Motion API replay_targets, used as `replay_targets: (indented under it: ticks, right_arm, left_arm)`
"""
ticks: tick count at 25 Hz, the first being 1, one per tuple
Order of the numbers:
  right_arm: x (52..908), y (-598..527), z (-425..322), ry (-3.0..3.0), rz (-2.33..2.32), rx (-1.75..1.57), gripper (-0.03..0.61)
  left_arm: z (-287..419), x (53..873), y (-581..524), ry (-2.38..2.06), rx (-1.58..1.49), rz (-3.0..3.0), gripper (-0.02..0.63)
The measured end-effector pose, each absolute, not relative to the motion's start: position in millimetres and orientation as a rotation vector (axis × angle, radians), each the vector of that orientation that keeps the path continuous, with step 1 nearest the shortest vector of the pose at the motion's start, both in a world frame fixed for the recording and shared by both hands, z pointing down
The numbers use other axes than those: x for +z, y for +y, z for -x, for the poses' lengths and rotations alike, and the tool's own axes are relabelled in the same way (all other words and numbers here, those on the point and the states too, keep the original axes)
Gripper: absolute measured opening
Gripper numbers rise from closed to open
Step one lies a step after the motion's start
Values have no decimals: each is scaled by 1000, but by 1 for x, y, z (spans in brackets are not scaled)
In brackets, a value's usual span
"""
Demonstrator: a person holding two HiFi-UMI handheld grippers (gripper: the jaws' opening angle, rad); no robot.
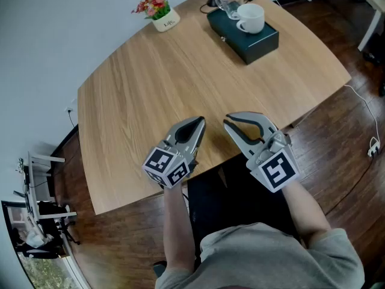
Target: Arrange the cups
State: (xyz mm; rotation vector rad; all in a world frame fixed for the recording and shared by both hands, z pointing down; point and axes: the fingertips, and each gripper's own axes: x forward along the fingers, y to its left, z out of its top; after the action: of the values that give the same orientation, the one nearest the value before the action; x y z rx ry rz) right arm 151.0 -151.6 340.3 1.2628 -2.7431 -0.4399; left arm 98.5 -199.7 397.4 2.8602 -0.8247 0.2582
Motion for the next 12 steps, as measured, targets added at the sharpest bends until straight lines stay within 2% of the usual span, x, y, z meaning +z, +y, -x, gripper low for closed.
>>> replay_targets:
  ticks: [12]
  right_arm:
    - [343,-153,-150,-2748,-1252,-408,35]
  left_arm:
    - [-98,395,-199,-824,240,-2872,11]
